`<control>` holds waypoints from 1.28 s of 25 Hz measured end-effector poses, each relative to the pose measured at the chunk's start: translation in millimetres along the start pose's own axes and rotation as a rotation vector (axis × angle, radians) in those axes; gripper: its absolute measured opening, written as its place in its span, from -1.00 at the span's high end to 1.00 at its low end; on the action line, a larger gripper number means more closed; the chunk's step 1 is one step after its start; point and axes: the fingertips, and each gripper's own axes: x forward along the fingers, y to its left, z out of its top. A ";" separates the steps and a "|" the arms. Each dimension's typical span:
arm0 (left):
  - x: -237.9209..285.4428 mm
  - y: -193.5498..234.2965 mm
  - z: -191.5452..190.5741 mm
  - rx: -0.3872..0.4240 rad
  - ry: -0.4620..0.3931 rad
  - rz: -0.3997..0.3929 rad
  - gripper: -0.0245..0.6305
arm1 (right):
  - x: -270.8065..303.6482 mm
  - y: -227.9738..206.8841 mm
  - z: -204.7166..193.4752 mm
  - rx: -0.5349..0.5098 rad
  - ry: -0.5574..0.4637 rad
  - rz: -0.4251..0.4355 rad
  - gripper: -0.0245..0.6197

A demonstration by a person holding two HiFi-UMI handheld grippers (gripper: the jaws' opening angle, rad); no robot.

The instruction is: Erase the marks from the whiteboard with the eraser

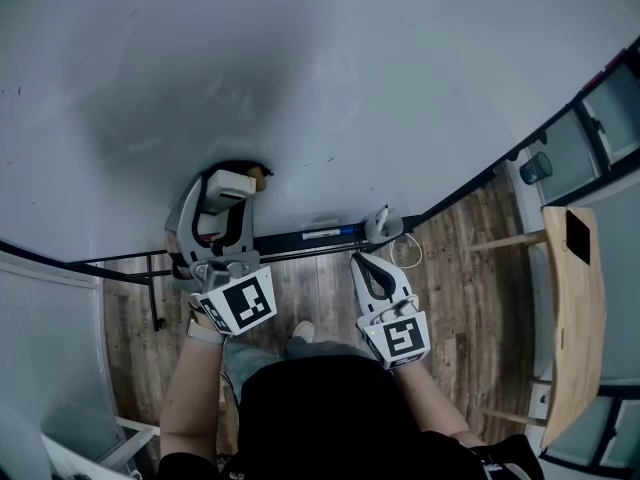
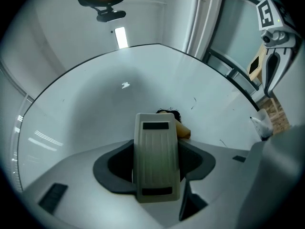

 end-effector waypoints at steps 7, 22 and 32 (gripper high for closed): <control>25.2 -41.9 56.3 0.032 -0.077 -0.012 0.12 | -14.5 -18.9 -9.7 0.013 -0.002 -0.047 0.84; 50.3 -93.5 125.8 0.171 -0.213 -0.120 0.12 | -67.3 -42.2 -6.8 0.049 0.011 -0.238 0.84; 14.3 -35.2 40.3 0.274 -0.099 -0.138 0.12 | -63.2 10.5 6.8 0.055 -0.001 -0.214 0.84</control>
